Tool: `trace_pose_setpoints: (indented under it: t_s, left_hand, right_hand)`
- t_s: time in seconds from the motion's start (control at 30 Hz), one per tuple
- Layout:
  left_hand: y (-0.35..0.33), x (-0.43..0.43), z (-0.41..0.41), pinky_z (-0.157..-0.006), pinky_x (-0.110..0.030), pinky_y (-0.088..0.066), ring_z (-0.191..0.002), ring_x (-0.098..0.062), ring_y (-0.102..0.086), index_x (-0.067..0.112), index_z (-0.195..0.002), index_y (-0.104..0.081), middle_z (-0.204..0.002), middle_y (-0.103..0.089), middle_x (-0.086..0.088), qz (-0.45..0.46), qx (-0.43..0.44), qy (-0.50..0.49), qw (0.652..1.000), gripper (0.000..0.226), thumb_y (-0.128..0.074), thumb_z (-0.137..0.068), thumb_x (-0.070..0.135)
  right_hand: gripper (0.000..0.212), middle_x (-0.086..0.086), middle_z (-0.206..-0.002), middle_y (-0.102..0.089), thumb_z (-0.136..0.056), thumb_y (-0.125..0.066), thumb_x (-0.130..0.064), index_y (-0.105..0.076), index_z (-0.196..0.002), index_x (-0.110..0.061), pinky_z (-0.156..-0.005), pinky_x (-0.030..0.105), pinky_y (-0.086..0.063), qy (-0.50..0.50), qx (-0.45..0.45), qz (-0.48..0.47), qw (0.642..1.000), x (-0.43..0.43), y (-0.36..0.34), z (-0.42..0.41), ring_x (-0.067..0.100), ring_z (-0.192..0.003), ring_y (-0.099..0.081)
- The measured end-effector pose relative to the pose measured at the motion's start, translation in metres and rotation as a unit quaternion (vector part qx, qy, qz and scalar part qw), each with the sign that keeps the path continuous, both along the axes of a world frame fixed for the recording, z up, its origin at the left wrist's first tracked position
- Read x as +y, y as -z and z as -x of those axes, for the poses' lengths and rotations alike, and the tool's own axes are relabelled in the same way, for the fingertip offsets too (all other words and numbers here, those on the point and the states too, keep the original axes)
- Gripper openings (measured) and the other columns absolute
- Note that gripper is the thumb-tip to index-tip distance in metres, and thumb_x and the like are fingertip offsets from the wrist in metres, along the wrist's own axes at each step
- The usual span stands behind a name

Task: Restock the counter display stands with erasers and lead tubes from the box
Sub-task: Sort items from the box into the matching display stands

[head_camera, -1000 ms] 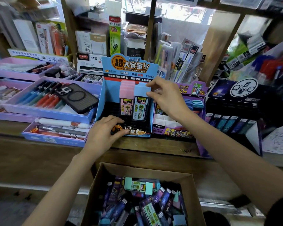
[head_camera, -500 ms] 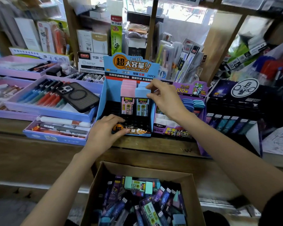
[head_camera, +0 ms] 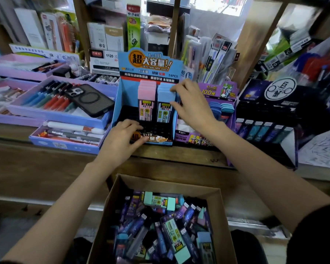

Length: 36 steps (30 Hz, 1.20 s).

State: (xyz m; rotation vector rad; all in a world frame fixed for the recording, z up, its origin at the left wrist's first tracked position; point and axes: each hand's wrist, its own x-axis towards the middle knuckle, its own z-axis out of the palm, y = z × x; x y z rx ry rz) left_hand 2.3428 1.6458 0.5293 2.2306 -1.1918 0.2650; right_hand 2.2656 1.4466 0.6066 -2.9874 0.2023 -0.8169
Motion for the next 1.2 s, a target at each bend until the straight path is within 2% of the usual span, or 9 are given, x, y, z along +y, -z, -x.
trace_pose_setpoints:
  t_s: [0.1, 0.27, 0.37, 0.57, 0.73, 0.9, 0.97, 1.1, 1.2]
  left_hand:
    - [-0.001, 0.012, 0.027, -0.089, -0.039, -0.044, -0.103, -0.031, -0.056, 0.004, -0.113, -0.063, -0.113, -0.060, -0.013, 0.029, -0.040, 0.002, 0.999, 0.030, -0.065, -0.087, 0.020]
    - [0.032, 0.045, 0.070, -0.084, -0.030, -0.042, -0.096, -0.024, -0.057, 0.007, -0.105, -0.063, -0.103, -0.060, -0.007, 0.065, 0.022, -0.011, 0.998, 0.024, -0.055, -0.088, 0.023]
    - [0.075, 0.058, 0.087, -0.076, -0.029, -0.041, -0.085, -0.027, -0.059, 0.004, -0.100, -0.064, -0.093, -0.056, -0.004, 0.023, 0.123, -0.016, 0.992, 0.019, -0.057, -0.088, 0.018]
    - [0.173, 0.068, 0.113, -0.090, -0.034, -0.038, -0.106, -0.037, -0.052, 0.003, -0.118, -0.058, -0.111, -0.050, -0.018, -0.098, 0.304, -0.108, 0.942, 0.035, -0.064, -0.083, 0.004]
    - [0.223, 0.067, 0.123, -0.112, -0.033, -0.013, -0.141, -0.038, -0.013, 0.001, -0.148, -0.014, -0.152, -0.009, -0.027, -0.184, 0.357, -0.175, 0.899, 0.081, -0.062, -0.088, 0.026]
    - [0.241, 0.066, 0.129, -0.116, -0.040, -0.004, -0.144, -0.037, 0.005, -0.001, -0.146, 0.008, -0.154, 0.012, -0.026, -0.278, 0.332, -0.145, 0.890, 0.105, -0.033, -0.082, 0.071]
    - [0.244, 0.070, 0.130, -0.116, -0.041, -0.002, -0.143, -0.039, 0.006, -0.003, -0.146, 0.008, -0.153, 0.012, -0.028, -0.296, 0.304, -0.122, 0.897, 0.098, -0.026, -0.088, 0.068]
    - [0.240, 0.074, 0.141, -0.115, -0.036, 0.002, -0.143, -0.038, 0.013, 0.001, -0.146, 0.011, -0.153, 0.019, -0.026, -0.296, 0.314, -0.064, 0.900, 0.089, -0.048, -0.093, 0.042]
    - [0.227, 0.078, 0.141, -0.115, -0.032, -0.008, -0.144, -0.033, -0.002, 0.010, -0.150, -0.010, -0.157, 0.000, -0.018, -0.221, 0.334, -0.042, 0.915, 0.075, -0.053, -0.093, 0.033]
  right_hand:
    - [0.027, 0.009, -0.112, -0.050, -0.092, -0.058, -0.020, -0.056, -0.116, -0.008, -0.087, 0.029, -0.035, -0.020, -0.011, -0.064, 0.998, 0.009, 0.000, 0.029, 0.023, -0.108, -0.044]
    - [0.011, 0.003, -0.096, -0.060, -0.091, -0.057, -0.018, -0.064, -0.097, -0.012, -0.080, 0.028, -0.037, -0.076, 0.075, -0.149, 0.983, 0.028, 0.033, 0.100, 0.017, -0.094, -0.051]
    - [0.009, -0.004, -0.092, -0.060, -0.091, -0.057, -0.019, -0.065, -0.094, -0.015, -0.077, 0.026, -0.040, -0.083, 0.125, -0.194, 0.970, 0.035, 0.078, 0.134, 0.011, -0.089, -0.052]
    - [0.013, 0.000, -0.102, -0.065, -0.093, -0.055, -0.018, -0.064, -0.101, -0.014, -0.077, 0.030, -0.047, 0.008, 0.294, -0.308, 0.905, 0.040, 0.207, 0.158, 0.017, -0.093, -0.061]
    - [0.027, 0.005, -0.126, -0.048, -0.096, -0.050, -0.022, -0.053, -0.121, -0.015, -0.092, 0.033, -0.040, 0.054, 0.320, -0.283, 0.903, 0.062, 0.277, 0.162, 0.023, -0.117, -0.045]
    - [0.045, 0.003, -0.142, -0.033, -0.096, -0.049, -0.027, -0.039, -0.138, -0.017, -0.107, 0.035, -0.029, -0.019, 0.300, -0.222, 0.928, 0.096, 0.298, 0.151, 0.023, -0.130, -0.030]
    - [0.047, 0.004, -0.143, -0.032, -0.096, -0.049, -0.027, -0.037, -0.139, -0.017, -0.108, 0.034, -0.027, -0.021, 0.306, -0.235, 0.922, 0.104, 0.302, 0.146, 0.023, -0.131, -0.028]
    - [0.049, 0.007, -0.138, -0.036, -0.096, -0.050, -0.032, -0.039, -0.138, -0.010, -0.107, 0.033, -0.029, 0.020, 0.314, -0.255, 0.914, 0.109, 0.310, 0.145, 0.024, -0.131, -0.031]
    - [0.056, 0.007, -0.138, -0.037, -0.095, -0.048, -0.042, -0.039, -0.137, -0.008, -0.109, 0.032, -0.029, 0.032, 0.336, -0.211, 0.917, 0.106, 0.315, 0.150, 0.023, -0.130, -0.031]
